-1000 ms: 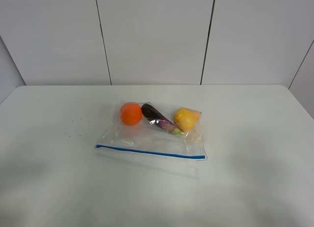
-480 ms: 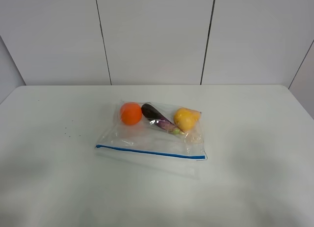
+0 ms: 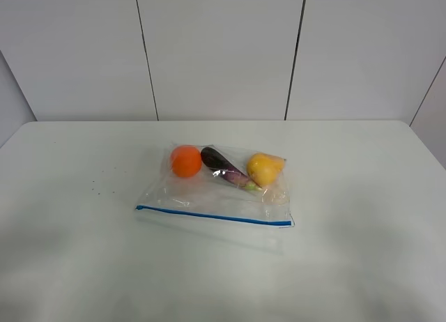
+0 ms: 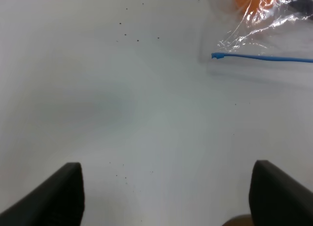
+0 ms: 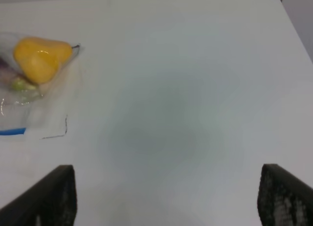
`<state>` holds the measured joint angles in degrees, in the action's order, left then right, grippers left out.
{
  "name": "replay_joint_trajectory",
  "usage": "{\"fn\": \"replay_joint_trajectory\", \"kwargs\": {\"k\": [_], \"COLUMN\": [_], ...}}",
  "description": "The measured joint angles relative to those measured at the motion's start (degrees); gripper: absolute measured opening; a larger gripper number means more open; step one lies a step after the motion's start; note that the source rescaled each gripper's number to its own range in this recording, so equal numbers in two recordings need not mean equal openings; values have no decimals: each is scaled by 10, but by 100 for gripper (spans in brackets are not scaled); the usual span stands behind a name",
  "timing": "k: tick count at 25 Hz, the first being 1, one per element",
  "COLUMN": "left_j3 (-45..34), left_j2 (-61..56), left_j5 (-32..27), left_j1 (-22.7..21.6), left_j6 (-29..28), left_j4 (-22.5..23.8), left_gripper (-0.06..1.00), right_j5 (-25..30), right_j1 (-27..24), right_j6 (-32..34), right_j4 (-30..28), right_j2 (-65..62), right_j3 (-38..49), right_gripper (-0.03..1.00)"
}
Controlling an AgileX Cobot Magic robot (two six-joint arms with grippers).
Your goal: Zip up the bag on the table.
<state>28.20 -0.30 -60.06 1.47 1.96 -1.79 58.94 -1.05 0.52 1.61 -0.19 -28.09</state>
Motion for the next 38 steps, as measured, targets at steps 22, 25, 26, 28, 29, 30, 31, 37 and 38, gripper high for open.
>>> {"fn": "replay_joint_trajectory", "kwargs": {"k": [22,25,26,28,29,30,31,37,38], "left_j3": [0,0,0,0,0,0,0,0,0], "left_j2": [0,0,0,0,0,0,0,0,0], "left_j5": [0,0,0,0,0,0,0,0,0], "left_j1": [0,0,0,0,0,0,0,0,0], "left_j6": [0,0,0,0,0,0,0,0,0], "left_j4": [0,0,0,0,0,0,0,0,0], "left_gripper": [100,100,100,100,100,100,100,100,100], "right_j5": [0,0,0,0,0,0,0,0,0], "right_j1": [15,7,7,7,7,7,7,7,7], "right_j6": [0,0,0,0,0,0,0,0,0], "right_j4": [2,2,2,2,2,2,2,2,2], "right_j2": [0,0,0,0,0,0,0,0,0], "right_j3": [0,0,0,0,0,0,0,0,0], "right_gripper": [83,83,83,83,83,83,83,83,83]}}
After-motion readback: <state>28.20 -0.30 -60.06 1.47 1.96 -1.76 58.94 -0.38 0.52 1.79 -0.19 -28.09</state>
